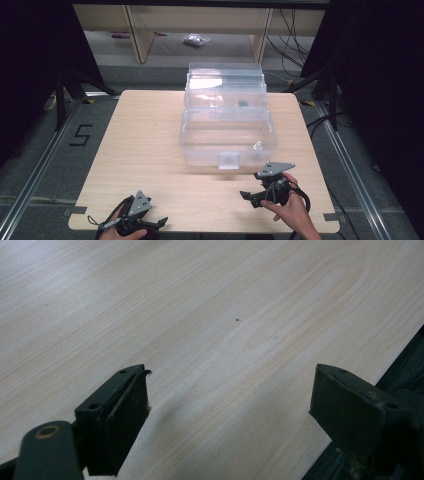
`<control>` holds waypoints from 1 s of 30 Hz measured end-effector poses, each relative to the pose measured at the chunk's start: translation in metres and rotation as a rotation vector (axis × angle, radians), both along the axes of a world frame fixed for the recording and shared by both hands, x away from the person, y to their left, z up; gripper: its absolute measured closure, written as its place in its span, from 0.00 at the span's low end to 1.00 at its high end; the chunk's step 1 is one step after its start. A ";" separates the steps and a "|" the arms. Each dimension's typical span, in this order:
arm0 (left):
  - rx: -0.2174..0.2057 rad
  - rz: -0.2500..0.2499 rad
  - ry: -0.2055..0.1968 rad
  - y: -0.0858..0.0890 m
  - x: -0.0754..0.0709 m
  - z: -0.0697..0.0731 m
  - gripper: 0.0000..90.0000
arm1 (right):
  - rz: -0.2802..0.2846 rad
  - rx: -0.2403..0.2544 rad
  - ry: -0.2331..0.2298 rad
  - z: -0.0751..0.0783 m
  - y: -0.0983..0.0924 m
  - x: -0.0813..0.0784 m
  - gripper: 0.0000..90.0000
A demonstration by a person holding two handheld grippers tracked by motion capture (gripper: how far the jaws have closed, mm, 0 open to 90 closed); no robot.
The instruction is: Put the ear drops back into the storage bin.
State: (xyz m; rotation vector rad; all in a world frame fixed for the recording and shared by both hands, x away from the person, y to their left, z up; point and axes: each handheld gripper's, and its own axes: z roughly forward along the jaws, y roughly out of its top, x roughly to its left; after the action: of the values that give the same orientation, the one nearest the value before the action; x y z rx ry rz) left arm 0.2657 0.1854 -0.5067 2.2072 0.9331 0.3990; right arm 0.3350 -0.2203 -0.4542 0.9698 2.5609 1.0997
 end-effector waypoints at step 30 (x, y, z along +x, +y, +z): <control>0.054 -0.043 0.011 0.003 0.001 0.003 0.17 | -0.012 0.067 -0.029 -0.019 -0.007 -0.017 0.20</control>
State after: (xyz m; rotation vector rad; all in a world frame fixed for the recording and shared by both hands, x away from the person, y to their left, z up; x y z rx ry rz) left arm 0.2664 0.1884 -0.5041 2.2767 0.8889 0.3969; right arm 0.3179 -0.2276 -0.4729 0.9757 2.5067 1.1950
